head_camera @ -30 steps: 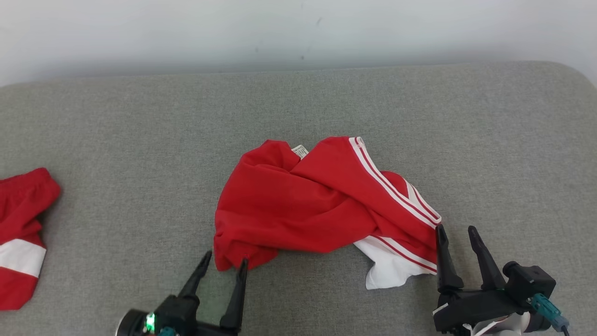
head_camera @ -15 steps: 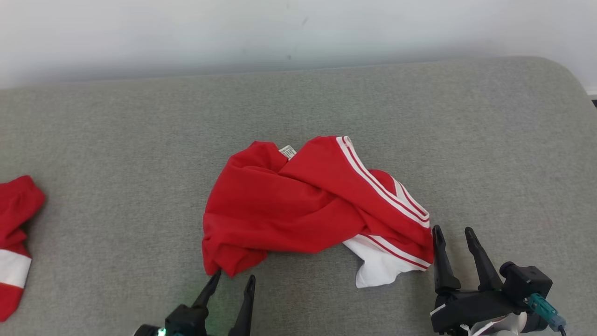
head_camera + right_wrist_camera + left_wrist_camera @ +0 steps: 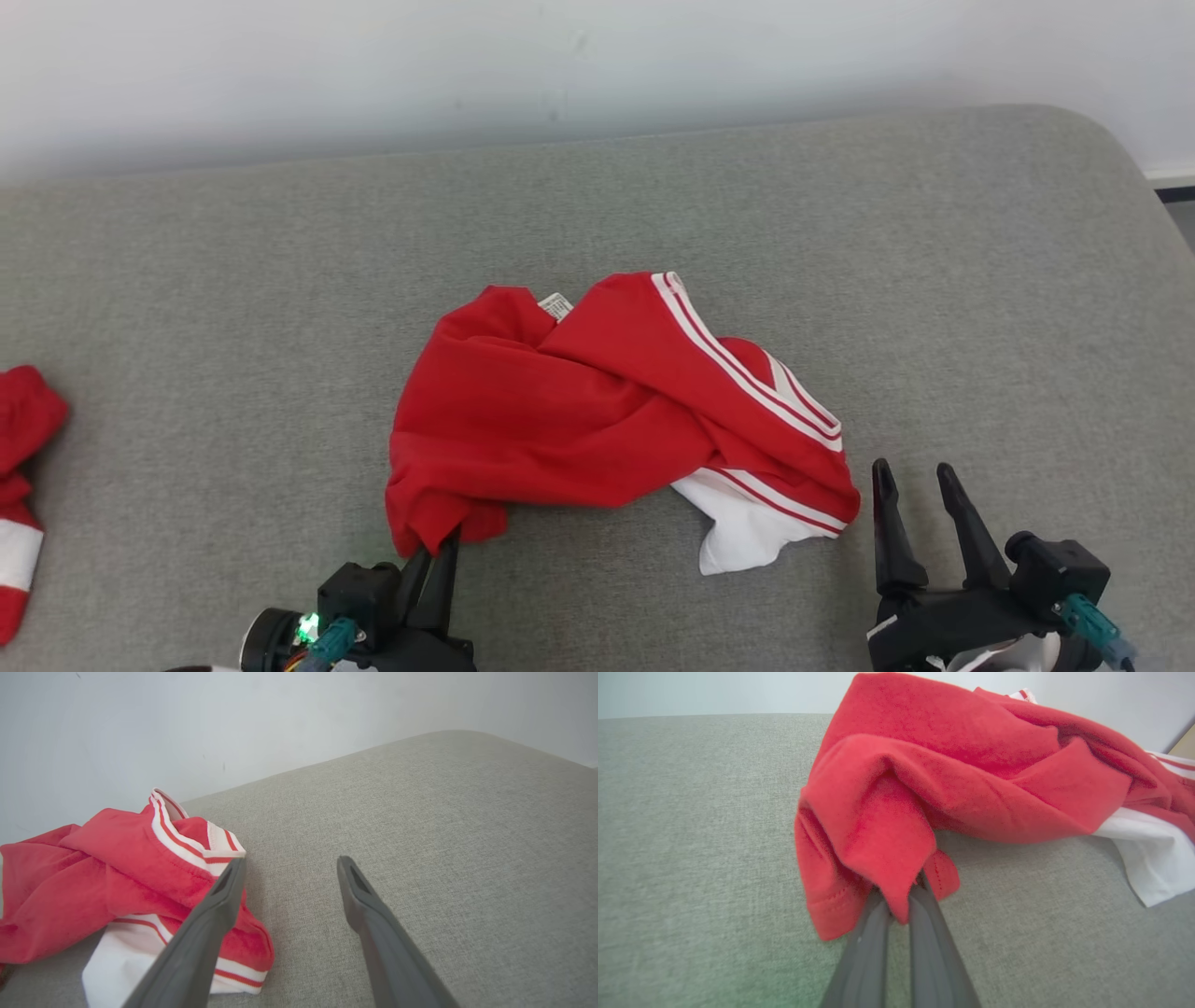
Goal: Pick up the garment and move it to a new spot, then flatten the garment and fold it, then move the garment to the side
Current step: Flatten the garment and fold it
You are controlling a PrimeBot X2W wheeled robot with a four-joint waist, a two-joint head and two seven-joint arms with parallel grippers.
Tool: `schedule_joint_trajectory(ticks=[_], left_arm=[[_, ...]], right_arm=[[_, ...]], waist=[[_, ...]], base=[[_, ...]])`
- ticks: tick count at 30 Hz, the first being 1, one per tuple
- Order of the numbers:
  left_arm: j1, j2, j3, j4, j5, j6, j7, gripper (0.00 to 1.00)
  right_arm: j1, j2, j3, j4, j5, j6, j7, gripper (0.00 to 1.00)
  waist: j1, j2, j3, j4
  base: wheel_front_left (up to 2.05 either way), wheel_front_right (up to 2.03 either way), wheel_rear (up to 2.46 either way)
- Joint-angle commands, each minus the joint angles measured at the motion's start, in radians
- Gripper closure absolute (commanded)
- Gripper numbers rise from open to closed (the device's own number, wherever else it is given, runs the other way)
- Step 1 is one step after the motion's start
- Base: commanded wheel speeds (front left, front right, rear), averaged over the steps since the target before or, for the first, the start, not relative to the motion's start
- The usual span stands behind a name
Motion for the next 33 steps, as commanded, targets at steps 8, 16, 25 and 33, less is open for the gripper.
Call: schedule_joint_trajectory(ticks=[8,16,25,33], left_arm=[[0.074,0.107,-0.042,-0.165,0.061,-0.014,0.037,1.0],[0.213,0.217,-0.041,-0.483,0.101,0.03,0.226,1.0],[0.286,0.21,-0.04,-0.449,0.029,0.025,0.261,1.0],[0.246,0.155,-0.074,-0.292,-0.01,0.004,0.147,0.0]], right_arm=[[0.035,0.0,0.002,0.014,0.03,0.002,0.001,0.0],[0.028,0.001,0.002,0.02,0.047,0.002,0.001,0.0],[0.021,0.001,-0.006,0.034,0.037,0.002,0.001,0.0],[0.024,0.001,-0.016,0.028,0.024,0.002,0.001,0.0]], waist=[[0.0,0.0,-0.029,0.091],[0.0,0.0,-0.025,0.137],[0.0,0.0,-0.026,0.138],[0.0,0.0,-0.039,0.135]], base=[[0.0,0.0,0.0],[0.0,0.0,0.0],[0.0,0.0,0.0],[0.0,0.0,0.0]])
